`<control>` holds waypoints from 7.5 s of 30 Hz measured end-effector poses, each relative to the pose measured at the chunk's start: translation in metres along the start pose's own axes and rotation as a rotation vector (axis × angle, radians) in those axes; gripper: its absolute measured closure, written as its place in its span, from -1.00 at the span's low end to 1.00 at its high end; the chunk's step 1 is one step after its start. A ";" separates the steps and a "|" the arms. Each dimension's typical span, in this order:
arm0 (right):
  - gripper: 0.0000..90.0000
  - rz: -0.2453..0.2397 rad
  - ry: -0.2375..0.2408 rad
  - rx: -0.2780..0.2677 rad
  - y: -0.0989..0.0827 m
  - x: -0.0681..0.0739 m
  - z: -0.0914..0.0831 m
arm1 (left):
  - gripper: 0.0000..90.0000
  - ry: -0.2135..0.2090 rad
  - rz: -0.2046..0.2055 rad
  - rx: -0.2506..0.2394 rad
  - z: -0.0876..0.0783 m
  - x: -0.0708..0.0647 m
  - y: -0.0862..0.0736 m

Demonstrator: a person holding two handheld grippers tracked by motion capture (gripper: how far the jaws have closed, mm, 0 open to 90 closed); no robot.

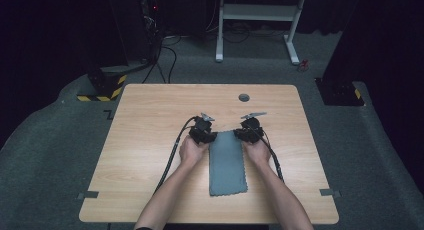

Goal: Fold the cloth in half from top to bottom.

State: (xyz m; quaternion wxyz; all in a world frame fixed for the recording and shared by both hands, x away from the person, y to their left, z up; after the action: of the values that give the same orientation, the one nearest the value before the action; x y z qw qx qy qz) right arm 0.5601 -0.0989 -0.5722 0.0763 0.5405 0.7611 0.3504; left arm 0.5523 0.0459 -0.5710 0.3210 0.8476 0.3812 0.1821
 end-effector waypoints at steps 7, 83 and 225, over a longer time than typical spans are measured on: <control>0.97 -0.021 0.005 0.005 0.000 0.001 0.001 | 0.85 -0.027 0.009 0.002 0.000 -0.001 0.000; 1.00 -0.138 0.094 -0.036 -0.021 0.020 -0.032 | 0.98 -0.140 0.075 -0.107 -0.039 -0.014 -0.007; 0.96 -0.261 0.174 -0.072 -0.121 0.053 -0.082 | 0.97 -0.184 0.169 -0.144 -0.085 -0.092 -0.083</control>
State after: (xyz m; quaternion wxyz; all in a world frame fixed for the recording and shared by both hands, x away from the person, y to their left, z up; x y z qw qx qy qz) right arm 0.4046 -0.1103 -0.5720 0.0743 0.4017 0.8156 0.4098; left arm 0.4020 0.0515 -0.5712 0.3982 0.8645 0.2636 0.1569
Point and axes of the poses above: each handheld gripper's, and its own axes: z roughly forward along the jaws, y roughly out of its top, x roughly to its left, the point moved 8 cm from there along z, roughly forward along the jaws, and after that the axes turned 10 degrees about z, right-handed, at the moved point
